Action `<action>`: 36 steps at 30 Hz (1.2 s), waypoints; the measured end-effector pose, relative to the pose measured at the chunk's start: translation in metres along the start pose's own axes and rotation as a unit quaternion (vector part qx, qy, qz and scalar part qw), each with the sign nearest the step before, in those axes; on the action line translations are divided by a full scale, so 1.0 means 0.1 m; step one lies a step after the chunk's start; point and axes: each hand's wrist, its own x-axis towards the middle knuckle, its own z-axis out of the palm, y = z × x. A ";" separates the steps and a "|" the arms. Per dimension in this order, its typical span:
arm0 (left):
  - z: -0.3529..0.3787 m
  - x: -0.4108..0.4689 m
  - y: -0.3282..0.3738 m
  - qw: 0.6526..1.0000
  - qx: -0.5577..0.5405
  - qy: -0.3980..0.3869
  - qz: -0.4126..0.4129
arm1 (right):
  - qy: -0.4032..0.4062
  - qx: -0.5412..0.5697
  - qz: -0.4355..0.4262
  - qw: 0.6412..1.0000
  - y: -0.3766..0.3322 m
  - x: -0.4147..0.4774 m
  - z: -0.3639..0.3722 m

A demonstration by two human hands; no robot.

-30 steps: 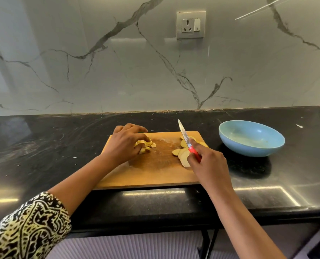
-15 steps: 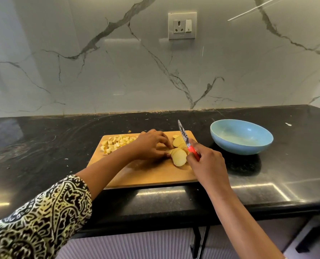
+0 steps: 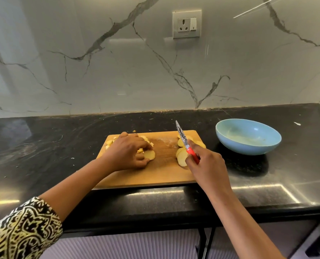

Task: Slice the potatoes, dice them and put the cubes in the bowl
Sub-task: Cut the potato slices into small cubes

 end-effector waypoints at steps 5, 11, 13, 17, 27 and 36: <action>-0.04 -0.10 -0.03 0.993 -0.095 0.048 0.054 | 0.006 -0.007 -0.029 1.000 -0.04 -0.03 -0.01; 0.00 -0.21 -0.05 0.990 -0.125 0.024 0.057 | -0.003 -0.031 -0.090 0.995 -0.12 -0.15 -0.01; 0.00 -0.22 -0.06 0.991 -0.122 0.028 0.047 | -0.011 -0.029 -0.087 0.996 -0.15 -0.20 -0.01; 0.05 -0.19 -0.14 0.997 -0.075 0.011 0.009 | -0.021 -0.024 -0.077 0.997 -0.17 -0.26 -0.02; 0.02 -0.09 0.09 0.996 -0.021 -0.025 -0.077 | -0.055 -0.013 -0.044 0.997 -0.21 -0.25 -0.08; -0.07 0.13 0.01 0.977 -0.123 -0.176 -0.018 | -0.099 -0.022 -0.038 0.994 -0.25 -0.26 -0.17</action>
